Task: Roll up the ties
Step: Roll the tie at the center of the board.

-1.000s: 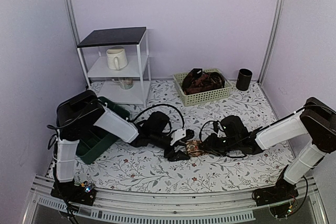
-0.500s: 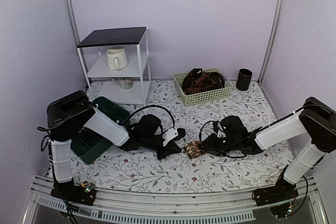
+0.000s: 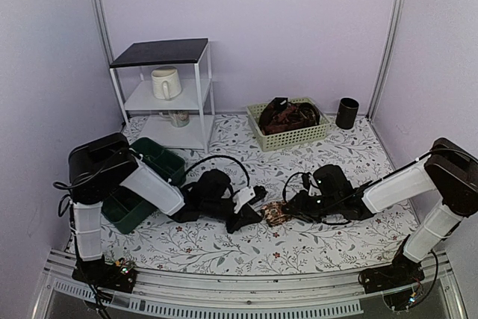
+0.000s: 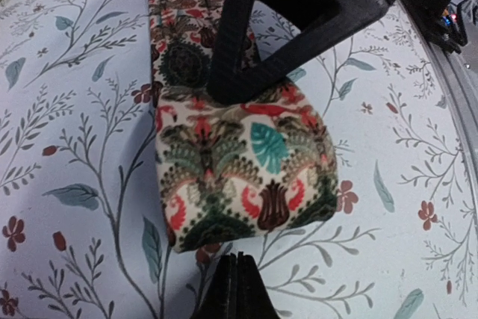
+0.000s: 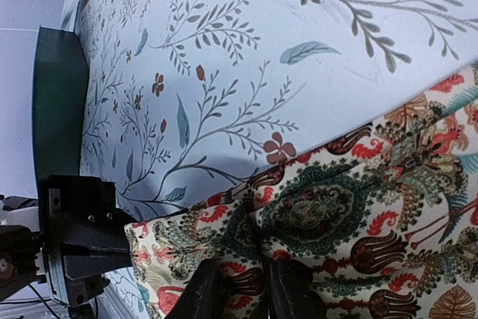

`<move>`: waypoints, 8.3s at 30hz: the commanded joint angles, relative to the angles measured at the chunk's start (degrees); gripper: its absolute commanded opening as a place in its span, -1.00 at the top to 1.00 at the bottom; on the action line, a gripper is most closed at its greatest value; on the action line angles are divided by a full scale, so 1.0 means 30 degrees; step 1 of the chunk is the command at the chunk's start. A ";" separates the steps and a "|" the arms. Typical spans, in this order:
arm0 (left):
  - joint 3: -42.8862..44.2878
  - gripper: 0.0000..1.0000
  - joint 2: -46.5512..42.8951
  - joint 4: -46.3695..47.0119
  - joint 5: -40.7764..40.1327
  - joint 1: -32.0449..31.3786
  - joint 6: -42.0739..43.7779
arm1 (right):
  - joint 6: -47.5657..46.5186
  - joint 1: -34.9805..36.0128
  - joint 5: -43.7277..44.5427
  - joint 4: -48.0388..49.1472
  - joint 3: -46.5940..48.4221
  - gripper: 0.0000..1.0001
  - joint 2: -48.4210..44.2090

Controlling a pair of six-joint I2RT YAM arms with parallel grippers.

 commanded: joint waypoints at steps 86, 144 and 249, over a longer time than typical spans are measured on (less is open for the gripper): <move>0.2920 1.00 0.0763 0.0250 0.2249 0.0369 -0.3146 | -0.1227 0.0349 0.0625 0.0439 0.0145 0.79 0.0450; 0.4162 1.00 0.1044 -0.0651 0.1666 0.0193 -0.2970 | -0.0994 0.0339 0.4656 -0.5054 -0.0628 0.36 -0.6008; 0.0600 1.00 -0.1340 -0.1669 0.1509 0.0340 -0.2698 | -0.4181 0.1289 0.3962 -0.5751 0.2091 0.35 -0.1754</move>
